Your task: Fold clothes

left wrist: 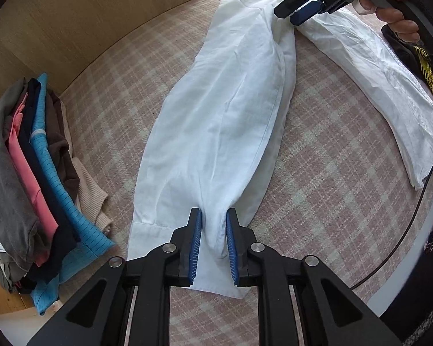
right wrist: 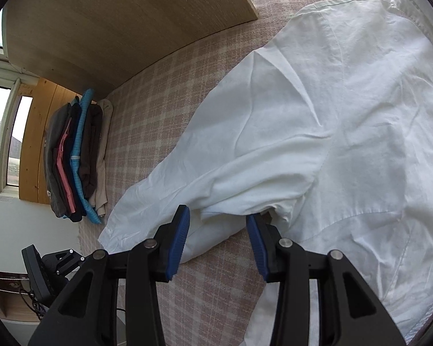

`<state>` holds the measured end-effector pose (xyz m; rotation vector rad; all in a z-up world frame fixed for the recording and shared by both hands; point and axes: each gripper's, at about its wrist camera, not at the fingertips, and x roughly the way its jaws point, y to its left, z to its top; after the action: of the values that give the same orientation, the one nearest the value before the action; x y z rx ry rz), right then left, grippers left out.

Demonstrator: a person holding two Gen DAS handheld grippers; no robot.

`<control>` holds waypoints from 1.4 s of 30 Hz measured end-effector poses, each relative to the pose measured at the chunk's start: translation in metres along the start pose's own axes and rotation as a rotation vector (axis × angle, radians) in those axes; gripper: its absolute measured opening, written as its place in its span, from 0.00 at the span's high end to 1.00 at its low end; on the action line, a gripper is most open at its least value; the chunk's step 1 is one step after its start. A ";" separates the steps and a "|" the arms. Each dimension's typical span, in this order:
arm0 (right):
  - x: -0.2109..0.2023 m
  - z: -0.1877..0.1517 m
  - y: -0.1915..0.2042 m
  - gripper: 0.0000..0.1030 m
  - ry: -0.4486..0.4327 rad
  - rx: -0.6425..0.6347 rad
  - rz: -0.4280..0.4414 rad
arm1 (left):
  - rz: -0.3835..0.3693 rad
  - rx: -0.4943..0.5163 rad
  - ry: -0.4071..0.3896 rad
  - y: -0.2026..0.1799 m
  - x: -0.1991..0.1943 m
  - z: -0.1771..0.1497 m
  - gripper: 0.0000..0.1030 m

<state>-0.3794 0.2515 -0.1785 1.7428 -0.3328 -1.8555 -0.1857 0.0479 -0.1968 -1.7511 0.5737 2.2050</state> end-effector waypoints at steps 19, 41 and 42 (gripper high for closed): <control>0.007 -0.013 -0.004 0.93 0.088 -0.050 -0.131 | -0.065 -0.060 -0.009 0.003 -0.004 -0.018 0.83; 0.037 -0.052 0.048 0.73 0.196 -0.185 -0.096 | 0.024 -0.182 0.003 -0.012 0.011 -0.048 0.94; 0.037 -0.051 0.045 0.74 0.194 -0.175 -0.099 | 0.059 -0.171 -0.003 -0.009 0.005 -0.046 0.95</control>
<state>-0.3186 0.2044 -0.1908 1.8259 -0.0080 -1.7086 -0.1428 0.0345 -0.2117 -1.8353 0.4528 2.3590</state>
